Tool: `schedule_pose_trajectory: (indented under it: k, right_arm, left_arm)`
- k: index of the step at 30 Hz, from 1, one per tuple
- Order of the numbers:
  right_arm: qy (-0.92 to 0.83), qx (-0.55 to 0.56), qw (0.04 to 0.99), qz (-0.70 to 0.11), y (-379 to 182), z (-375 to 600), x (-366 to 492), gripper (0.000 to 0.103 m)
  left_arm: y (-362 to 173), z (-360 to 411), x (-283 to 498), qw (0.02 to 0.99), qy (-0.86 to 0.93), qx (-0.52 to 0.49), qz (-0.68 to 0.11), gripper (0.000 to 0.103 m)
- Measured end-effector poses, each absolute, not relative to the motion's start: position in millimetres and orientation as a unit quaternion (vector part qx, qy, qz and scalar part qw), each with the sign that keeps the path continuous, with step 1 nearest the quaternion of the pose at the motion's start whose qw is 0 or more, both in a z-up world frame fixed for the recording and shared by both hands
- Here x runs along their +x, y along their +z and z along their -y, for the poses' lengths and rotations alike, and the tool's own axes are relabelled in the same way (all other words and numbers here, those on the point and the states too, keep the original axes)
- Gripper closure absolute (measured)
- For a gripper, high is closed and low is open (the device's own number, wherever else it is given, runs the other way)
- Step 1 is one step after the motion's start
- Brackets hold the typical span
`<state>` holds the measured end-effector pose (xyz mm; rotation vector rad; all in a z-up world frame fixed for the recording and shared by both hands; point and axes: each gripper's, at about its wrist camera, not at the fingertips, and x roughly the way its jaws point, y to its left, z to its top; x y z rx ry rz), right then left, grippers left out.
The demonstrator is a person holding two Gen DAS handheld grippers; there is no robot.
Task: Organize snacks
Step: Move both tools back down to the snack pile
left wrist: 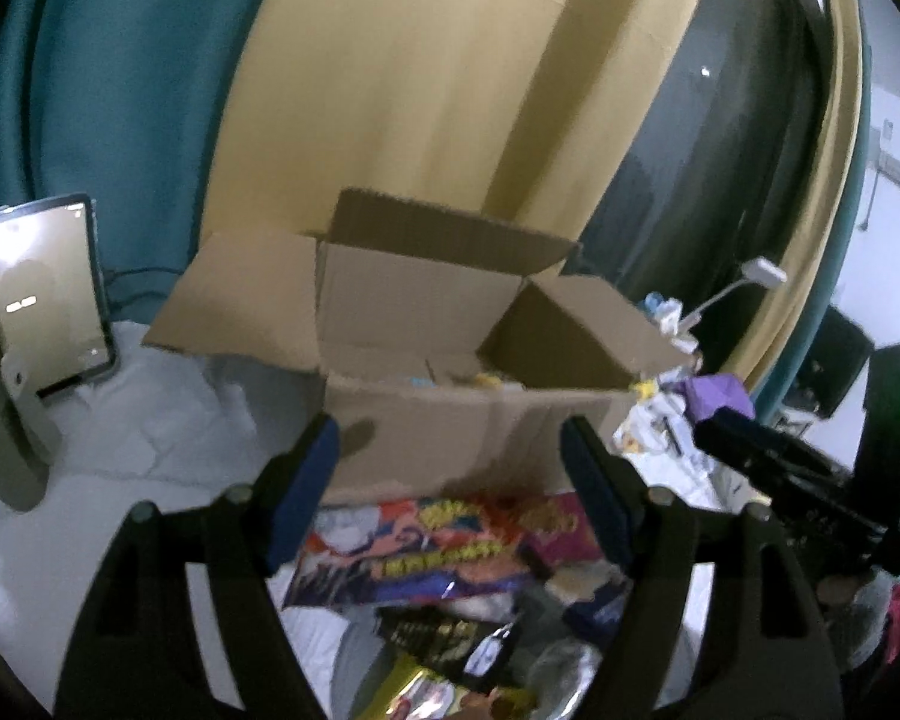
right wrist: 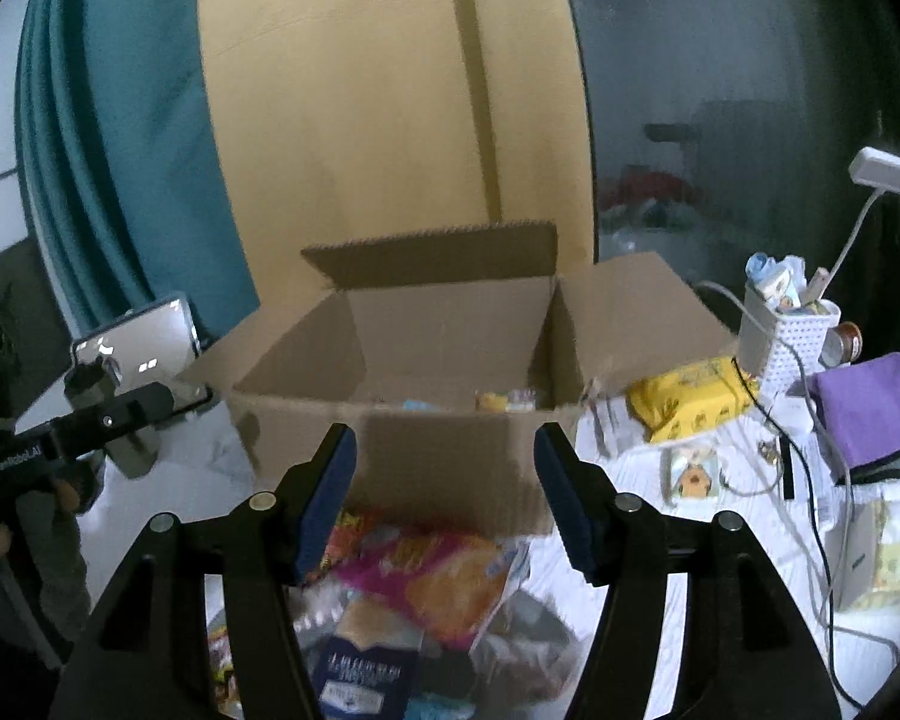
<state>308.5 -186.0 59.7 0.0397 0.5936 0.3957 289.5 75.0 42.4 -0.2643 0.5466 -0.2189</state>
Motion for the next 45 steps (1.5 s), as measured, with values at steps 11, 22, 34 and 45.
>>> schedule_pose_trajectory:
  k: [11, 22, 34, 45]
  right_arm:
    - [0.224, 0.023, 0.909, -0.351, 22.3, 178.5, 285.6, 0.022]
    - [0.24, 0.004, 0.875, -0.421, -27.6, 149.8, 274.8, 0.022]
    - [0.246, 0.005, 0.862, -0.443, -48.5, 147.3, 267.7, 0.04]
    - [0.259, -0.015, 0.877, -0.404, -32.3, 151.6, 242.6, 0.045]
  left_arm:
    - [-1.9, -69.2, 258.8, 0.937, -0.097, -0.1, -0.32, 0.026]
    - [-47.7, -83.8, 224.1, 0.916, -0.076, -0.126, -0.374, 0.026]
    - [-86.6, -101.0, 189.3, 0.891, -0.047, -0.152, -0.426, 0.026]
    - [-90.3, -94.6, 162.7, 0.886, -0.021, -0.165, -0.434, 0.013]
